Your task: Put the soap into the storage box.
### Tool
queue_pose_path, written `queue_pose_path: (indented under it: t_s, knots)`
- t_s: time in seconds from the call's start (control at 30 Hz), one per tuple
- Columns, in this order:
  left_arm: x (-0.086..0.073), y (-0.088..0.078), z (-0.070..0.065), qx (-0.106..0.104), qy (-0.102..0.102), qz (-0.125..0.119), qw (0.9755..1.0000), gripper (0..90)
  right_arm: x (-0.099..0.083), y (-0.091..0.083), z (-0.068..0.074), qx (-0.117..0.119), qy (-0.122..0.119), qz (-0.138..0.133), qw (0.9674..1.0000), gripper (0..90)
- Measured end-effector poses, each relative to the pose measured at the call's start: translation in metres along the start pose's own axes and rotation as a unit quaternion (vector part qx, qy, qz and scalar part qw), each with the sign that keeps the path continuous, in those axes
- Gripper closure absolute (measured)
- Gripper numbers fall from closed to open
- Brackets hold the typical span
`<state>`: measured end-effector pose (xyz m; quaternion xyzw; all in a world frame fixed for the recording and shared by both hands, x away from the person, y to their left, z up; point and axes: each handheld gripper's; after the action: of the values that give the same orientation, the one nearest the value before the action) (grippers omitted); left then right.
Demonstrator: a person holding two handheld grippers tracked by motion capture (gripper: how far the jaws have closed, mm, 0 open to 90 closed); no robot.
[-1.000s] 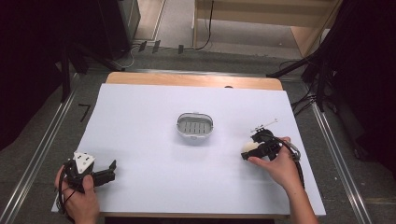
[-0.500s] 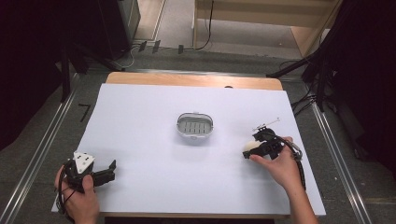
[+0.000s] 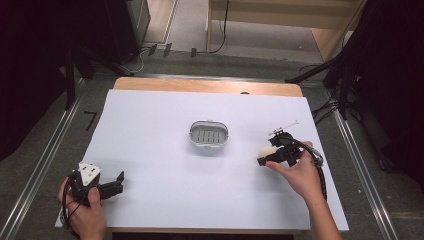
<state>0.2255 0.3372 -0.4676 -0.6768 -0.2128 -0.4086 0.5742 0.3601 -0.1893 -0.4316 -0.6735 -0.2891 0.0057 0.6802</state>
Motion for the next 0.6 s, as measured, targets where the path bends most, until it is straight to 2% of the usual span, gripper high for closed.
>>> queue_pose_path:
  t_s: [0.37, 0.6]
  knots:
    - [0.0, 0.0, 0.0, 0.002, 0.0, 0.002, 1.0, 0.1, 0.01, -0.003, 0.008, -0.001, -0.013, -0.005, 0.9999, 24.8]
    - [0.0, 0.0, 0.0, 0.002, 0.001, 0.003, 1.0, 0.1, 0.022, -0.005, 0.019, 0.002, -0.024, -0.012, 0.9996, 24.8]
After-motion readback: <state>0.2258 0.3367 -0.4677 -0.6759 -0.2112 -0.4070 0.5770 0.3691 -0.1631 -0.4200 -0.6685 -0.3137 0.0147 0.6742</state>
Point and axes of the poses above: each handheld gripper's, and its own axes: y roughly forward along the jaws, x roughly out of its top, z roughly to its left, and after that the axes turned 14 degrees about -x, right-handed
